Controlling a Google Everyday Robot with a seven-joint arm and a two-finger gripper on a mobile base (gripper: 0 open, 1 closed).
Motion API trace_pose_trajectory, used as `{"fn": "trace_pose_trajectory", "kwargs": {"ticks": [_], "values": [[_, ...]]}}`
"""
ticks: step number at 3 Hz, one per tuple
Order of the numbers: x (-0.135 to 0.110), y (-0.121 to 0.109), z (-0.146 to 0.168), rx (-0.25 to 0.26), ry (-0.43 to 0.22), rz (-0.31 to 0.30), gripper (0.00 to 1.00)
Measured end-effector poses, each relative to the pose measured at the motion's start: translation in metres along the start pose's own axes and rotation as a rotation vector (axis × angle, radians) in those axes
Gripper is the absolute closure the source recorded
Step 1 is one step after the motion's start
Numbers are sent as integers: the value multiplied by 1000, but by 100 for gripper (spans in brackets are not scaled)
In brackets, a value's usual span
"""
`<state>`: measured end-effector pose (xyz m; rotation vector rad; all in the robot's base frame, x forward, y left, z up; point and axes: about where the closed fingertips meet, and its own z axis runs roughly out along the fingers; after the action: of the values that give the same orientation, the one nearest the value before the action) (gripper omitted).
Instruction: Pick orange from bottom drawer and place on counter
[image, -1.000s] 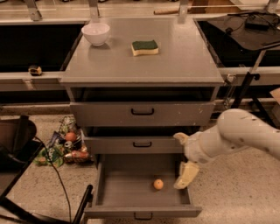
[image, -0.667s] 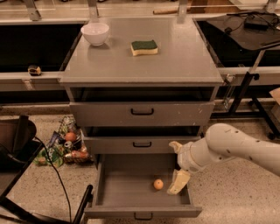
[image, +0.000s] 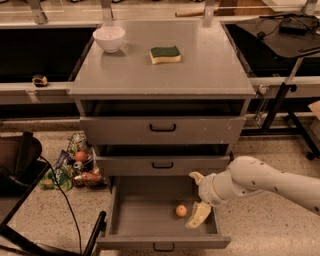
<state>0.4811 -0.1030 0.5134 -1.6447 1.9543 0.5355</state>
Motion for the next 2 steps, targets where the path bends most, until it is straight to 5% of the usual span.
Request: {"fn": "trace_pose_trajectory", "kwargs": {"ticks": [1, 2], "values": [[0, 0, 0, 0, 0, 0, 0], [25, -7, 18, 8, -33, -5, 0]]}}
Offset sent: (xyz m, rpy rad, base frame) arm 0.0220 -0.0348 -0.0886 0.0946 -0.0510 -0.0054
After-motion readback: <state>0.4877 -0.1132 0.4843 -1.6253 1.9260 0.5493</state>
